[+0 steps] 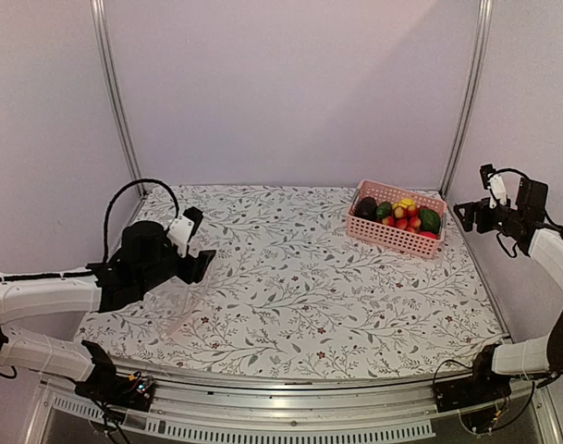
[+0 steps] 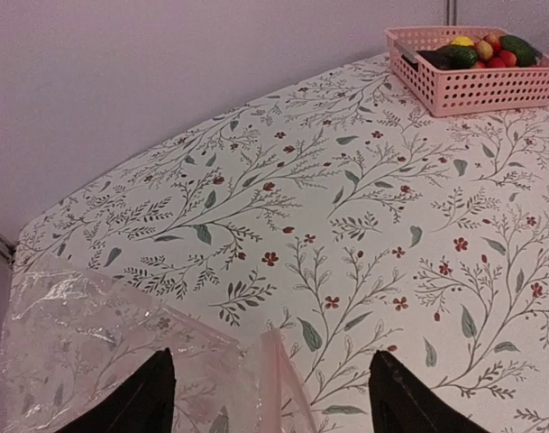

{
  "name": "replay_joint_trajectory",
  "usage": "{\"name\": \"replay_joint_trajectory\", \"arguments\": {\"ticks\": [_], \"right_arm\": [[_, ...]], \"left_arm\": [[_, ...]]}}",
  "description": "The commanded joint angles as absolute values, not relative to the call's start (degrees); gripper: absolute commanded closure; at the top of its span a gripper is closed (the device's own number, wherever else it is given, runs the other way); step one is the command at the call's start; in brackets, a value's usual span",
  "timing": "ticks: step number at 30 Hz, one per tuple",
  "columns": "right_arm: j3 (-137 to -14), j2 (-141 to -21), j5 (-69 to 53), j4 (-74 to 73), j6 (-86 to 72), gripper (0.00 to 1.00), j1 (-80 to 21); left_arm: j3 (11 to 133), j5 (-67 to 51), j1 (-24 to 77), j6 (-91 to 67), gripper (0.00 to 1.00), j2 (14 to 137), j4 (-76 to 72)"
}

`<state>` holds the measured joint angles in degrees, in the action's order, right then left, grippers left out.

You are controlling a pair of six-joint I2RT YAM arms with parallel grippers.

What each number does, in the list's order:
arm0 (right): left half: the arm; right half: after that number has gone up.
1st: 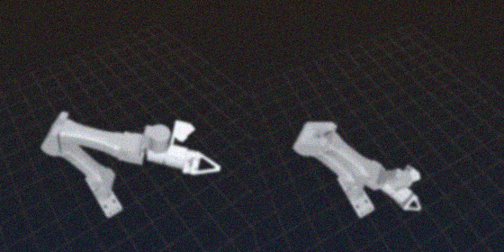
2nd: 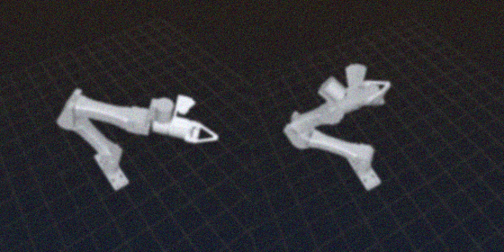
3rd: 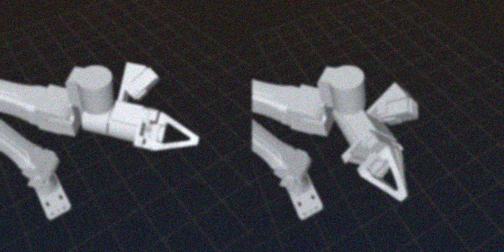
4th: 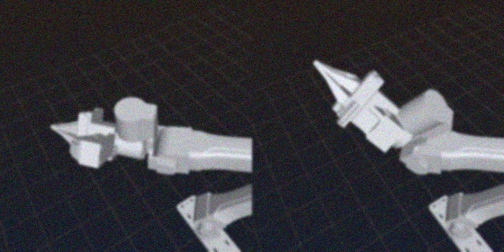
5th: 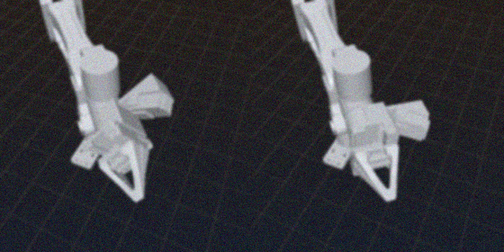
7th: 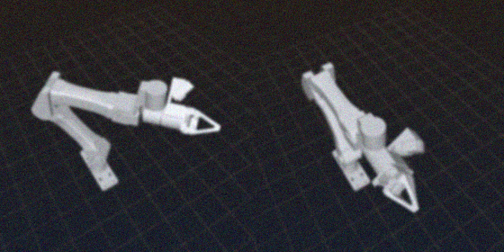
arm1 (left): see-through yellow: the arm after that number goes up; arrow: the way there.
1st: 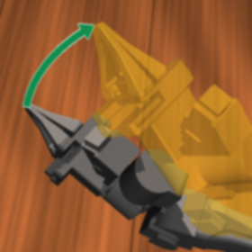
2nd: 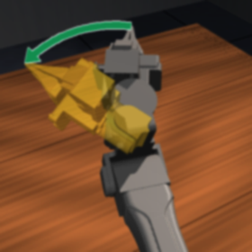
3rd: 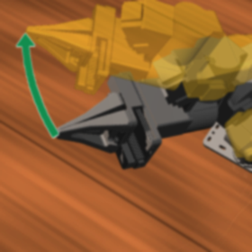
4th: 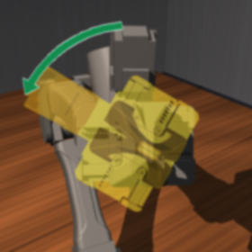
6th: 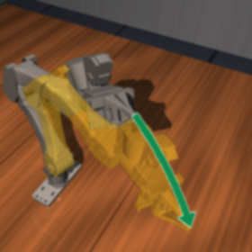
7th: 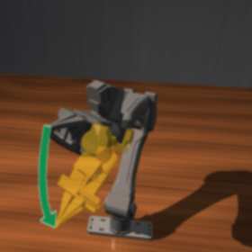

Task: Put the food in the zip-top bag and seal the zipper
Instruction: Adjust the bin at the center of the board.

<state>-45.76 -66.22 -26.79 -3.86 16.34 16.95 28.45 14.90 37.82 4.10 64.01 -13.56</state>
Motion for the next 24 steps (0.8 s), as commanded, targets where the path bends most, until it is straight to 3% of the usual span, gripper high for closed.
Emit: {"name": "replay_joint_trajectory", "arguments": {"ticks": [1,4,14,24], "right_arm": [[-50.0,-66.0,-35.6,-12.3,25.8,0.01,17.2],[-51.7,-66.5,-39.8,-15.8,31.4,0.05,14.4],[-56.5,-74.9,-32.9,-22.8,37.8,0.18,-0.8],[-66.6,-89.5,-25.8,-29.4,43.6,0.44,-5.0]], "left_arm": [[32.8,13.6,41.4,0.1,0.28,66.3,-9.4],[36.8,15.9,42.7,-4.8,0.3,66.8,-3.3],[44.4,22.8,45.1,-16.5,0.32,63.6,11.3],[44.2,18.6,45.6,-20.8,0.35,62.6,17.0]]}}
